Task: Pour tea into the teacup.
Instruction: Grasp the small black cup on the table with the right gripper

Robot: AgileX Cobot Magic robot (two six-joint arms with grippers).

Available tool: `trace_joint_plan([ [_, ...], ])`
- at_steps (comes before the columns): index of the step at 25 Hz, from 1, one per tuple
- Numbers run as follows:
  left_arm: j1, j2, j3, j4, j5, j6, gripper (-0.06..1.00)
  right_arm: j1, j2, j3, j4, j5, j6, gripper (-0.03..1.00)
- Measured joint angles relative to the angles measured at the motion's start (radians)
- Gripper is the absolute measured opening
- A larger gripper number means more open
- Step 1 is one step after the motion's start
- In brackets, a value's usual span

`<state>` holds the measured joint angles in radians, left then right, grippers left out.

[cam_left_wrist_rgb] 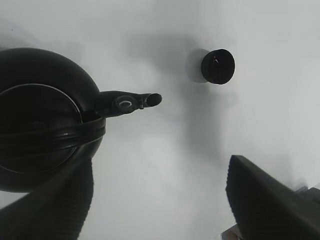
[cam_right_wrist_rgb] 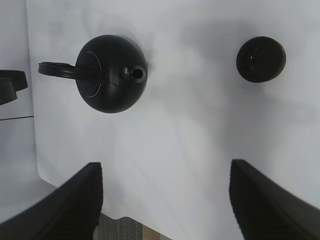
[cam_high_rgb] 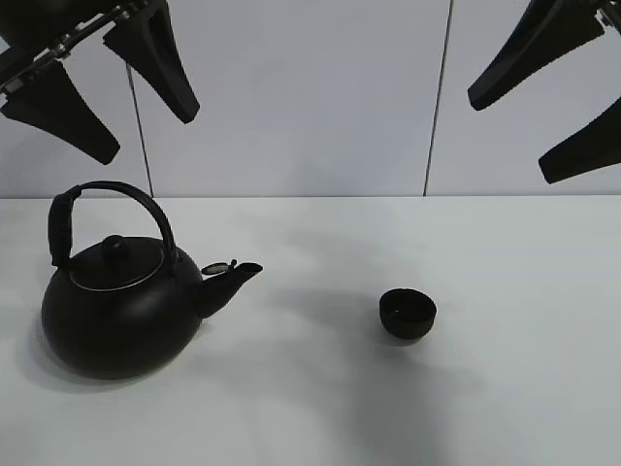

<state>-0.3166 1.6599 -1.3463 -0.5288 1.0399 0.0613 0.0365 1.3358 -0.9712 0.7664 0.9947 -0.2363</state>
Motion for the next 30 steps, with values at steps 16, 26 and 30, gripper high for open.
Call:
trace_joint_plan([
  [16,0.000,0.000,0.000,-0.001,0.000,0.001,0.54,0.070,0.003,-0.146,-0.118,0.023,-0.147,0.52],
  [26,0.000,0.000,0.000,-0.001,-0.001,0.001,0.54,0.422,0.138,-0.261,-0.679,-0.018,0.178,0.60],
  [30,0.000,0.000,0.000,-0.001,-0.001,0.001,0.54,0.434,0.246,-0.276,-0.689,-0.035,0.236,0.64],
])
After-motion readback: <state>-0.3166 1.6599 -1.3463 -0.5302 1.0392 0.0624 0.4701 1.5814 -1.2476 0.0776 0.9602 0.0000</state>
